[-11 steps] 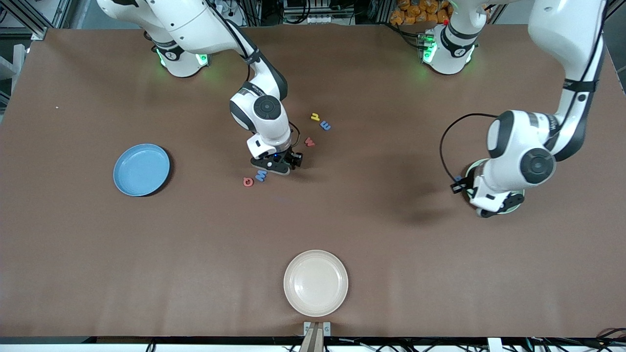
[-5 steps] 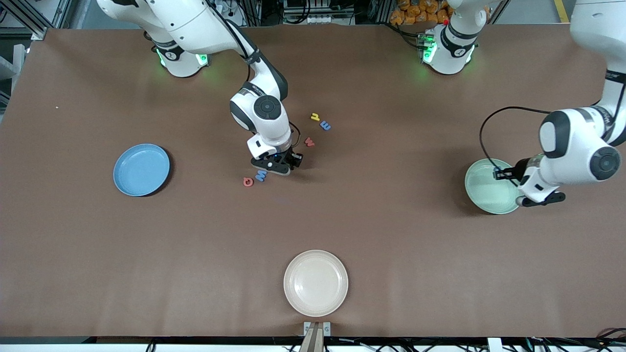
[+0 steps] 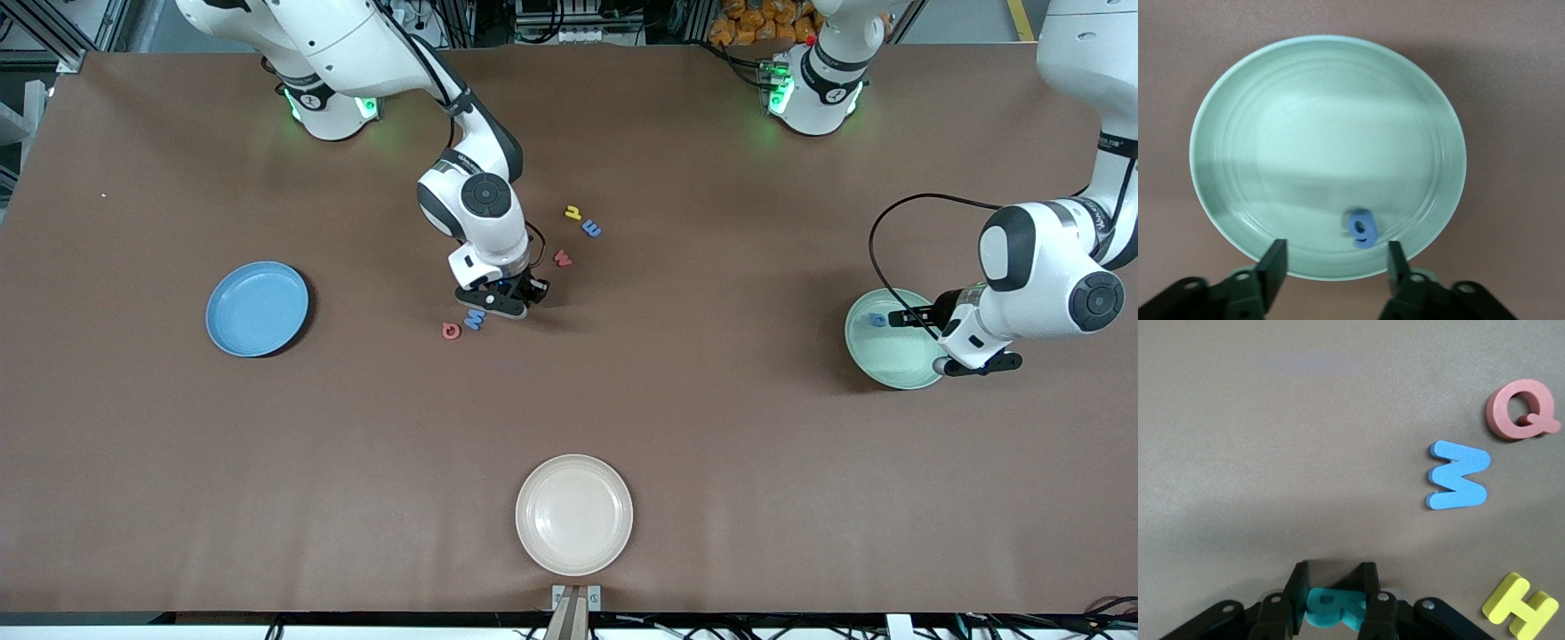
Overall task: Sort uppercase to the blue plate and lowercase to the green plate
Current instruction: 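Lift the teal R with the right gripper while the left gripper returns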
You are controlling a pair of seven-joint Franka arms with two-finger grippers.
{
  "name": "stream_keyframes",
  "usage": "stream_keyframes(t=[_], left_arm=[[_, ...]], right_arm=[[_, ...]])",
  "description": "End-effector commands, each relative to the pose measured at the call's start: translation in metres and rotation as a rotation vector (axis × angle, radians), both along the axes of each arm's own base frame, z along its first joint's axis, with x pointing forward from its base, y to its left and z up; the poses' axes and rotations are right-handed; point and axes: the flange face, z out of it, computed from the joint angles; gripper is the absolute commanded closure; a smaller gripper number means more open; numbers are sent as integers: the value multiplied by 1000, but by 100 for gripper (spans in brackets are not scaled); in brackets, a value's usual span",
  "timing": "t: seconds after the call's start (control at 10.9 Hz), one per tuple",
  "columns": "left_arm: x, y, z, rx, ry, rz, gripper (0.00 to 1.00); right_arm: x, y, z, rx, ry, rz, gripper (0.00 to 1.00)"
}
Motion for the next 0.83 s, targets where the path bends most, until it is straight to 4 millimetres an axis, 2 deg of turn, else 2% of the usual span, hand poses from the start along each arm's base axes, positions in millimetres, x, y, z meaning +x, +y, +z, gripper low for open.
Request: stream_keyframes(t=[0.0, 0.18, 0.46, 0.64, 0.74], left_arm=[[10, -28, 26, 21, -26, 36, 0], [16, -82, 58, 56, 44, 152, 0], [17, -176, 90, 102, 71, 307, 0], [4, -232, 96, 131, 75, 381, 0], [-1, -249, 95, 143, 80, 402, 0]], right_arm=[[1, 3, -5, -1, -8, 2, 69], [3, 3, -2, 1, -12, 15, 72], [13, 2, 11, -6, -14, 8, 72], [23, 4, 22, -40, 6, 34, 72], [28, 1, 25, -53, 15, 54, 72]])
